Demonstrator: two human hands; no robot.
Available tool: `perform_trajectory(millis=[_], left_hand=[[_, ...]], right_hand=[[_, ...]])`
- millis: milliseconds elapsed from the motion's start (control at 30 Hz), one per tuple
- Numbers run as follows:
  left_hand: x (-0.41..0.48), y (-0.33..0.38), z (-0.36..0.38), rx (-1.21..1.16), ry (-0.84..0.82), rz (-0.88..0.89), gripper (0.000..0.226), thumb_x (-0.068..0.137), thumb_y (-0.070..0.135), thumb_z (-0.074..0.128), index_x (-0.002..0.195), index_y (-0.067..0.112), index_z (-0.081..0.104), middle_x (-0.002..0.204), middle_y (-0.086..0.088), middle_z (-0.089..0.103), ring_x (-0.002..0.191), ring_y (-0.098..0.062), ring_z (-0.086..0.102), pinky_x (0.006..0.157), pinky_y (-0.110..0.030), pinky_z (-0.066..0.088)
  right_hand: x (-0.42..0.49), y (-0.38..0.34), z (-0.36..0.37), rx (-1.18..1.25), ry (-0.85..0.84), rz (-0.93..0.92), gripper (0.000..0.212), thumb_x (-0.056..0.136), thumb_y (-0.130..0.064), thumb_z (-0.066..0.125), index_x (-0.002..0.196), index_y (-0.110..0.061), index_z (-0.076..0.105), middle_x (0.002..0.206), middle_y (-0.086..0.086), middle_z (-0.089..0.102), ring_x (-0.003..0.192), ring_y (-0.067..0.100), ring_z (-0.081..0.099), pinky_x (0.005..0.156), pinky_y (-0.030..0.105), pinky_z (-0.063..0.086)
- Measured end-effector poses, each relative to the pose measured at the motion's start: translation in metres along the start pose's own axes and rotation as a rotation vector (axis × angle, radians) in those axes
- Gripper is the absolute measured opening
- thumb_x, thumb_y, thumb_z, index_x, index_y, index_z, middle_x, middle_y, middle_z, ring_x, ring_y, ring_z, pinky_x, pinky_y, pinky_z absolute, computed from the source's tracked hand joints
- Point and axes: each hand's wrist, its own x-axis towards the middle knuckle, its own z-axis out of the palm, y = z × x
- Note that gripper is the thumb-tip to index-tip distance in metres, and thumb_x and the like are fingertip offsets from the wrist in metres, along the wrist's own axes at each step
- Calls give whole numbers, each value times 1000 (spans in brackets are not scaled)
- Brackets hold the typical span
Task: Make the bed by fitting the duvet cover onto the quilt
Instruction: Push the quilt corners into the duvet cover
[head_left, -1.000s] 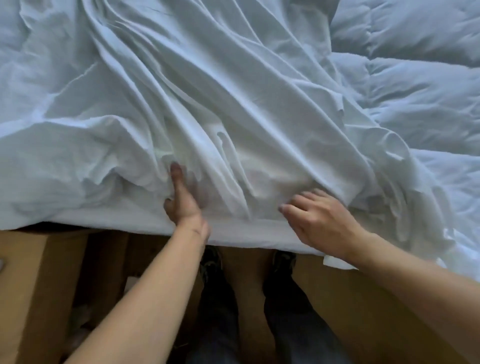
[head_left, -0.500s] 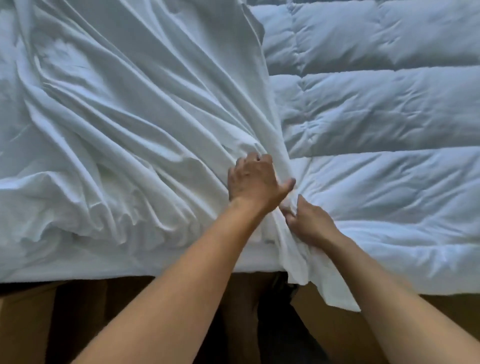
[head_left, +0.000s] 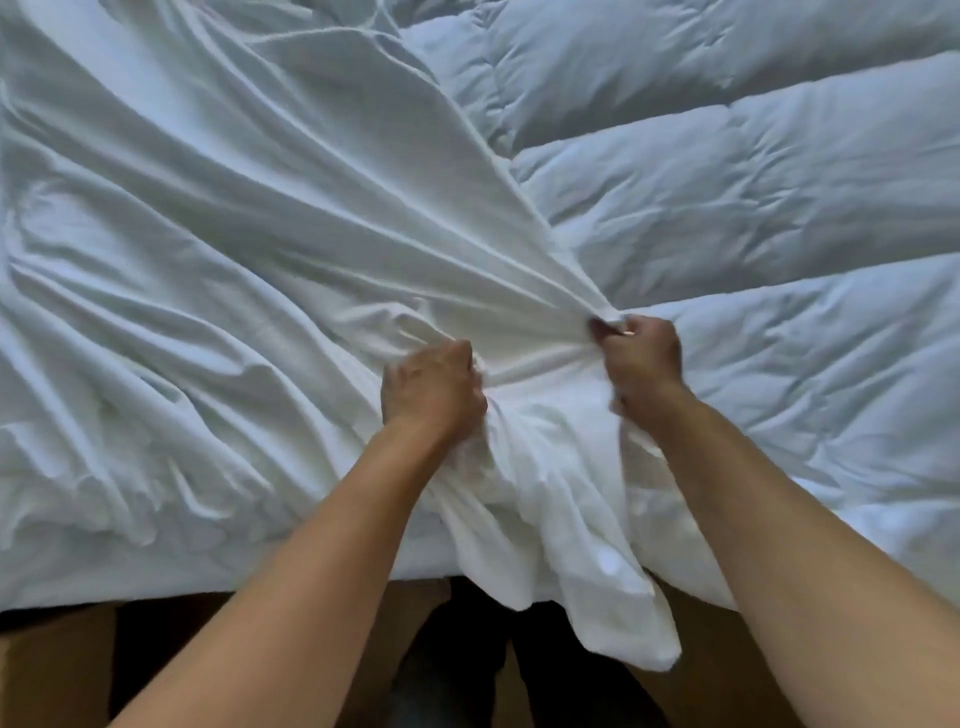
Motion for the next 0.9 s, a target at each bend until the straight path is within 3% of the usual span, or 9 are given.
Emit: perform_trajectory(millis=[100,167,267,333,467,567,700,800,900], left_hand=[[-2,34,9,-13,-13,141,28,90,37,60,117,30,63,122,2,61,118,-27,53,96,-38,36],[-3,54,17,-86,-89,266,43,89,50,63,129,36,59,129,6,59,125,-23,50,103,-38,29],[2,76,23,-193,-317,365,74,73,79,63,135,38,57,129,12,63,125,-17,53,102,-35,29],[1,93,26,-26,-469,410,90,61,90,60,134,38,57,128,9,63,121,-20,55,98,-38,38],[-1,117,33,-38,-590,583,21,88,46,67,79,28,65,81,4,64,89,-25,65,72,-36,45],[10,121,30,-165,-576,662,34,97,33,63,86,2,70,78,-13,67,70,-26,54,71,-39,47],[12,151,22,-524,-326,626,28,97,18,63,77,-1,66,73,-20,61,66,-11,44,63,-32,41],[9,165,23,-996,-214,361,33,99,17,60,67,15,65,63,-2,51,63,-12,42,57,-32,32],[-6,159,27,-866,-198,370,22,99,20,61,85,20,78,73,12,68,66,0,57,63,-24,42]], right_hand=[[43,30,-93,-223,361,-29,35,89,-40,66,87,-6,71,81,18,68,80,32,63,68,32,42],[55,33,-121,-107,342,47,47,84,-50,68,90,-4,69,83,15,65,80,28,60,75,39,49],[29,26,-114,230,-73,331,72,71,-79,68,108,-18,66,99,1,70,92,22,69,83,39,57],[-3,40,-102,355,-437,489,83,70,-87,58,124,-24,64,114,1,74,103,24,71,92,45,55],[-66,82,-97,654,-748,545,72,90,-75,44,132,-21,65,132,9,66,123,27,62,104,49,46],[-90,95,-102,811,-771,545,50,99,-53,51,137,-22,61,138,14,61,129,33,57,107,53,44],[-100,95,-106,972,-760,370,47,82,-18,64,128,-8,67,134,21,61,126,36,56,104,44,45],[-105,83,-110,1245,-716,348,49,93,-43,57,120,-5,71,131,16,65,129,32,55,110,43,42],[-110,82,-99,1266,-736,373,52,104,-42,38,125,-5,68,127,18,66,132,38,51,109,45,43]])
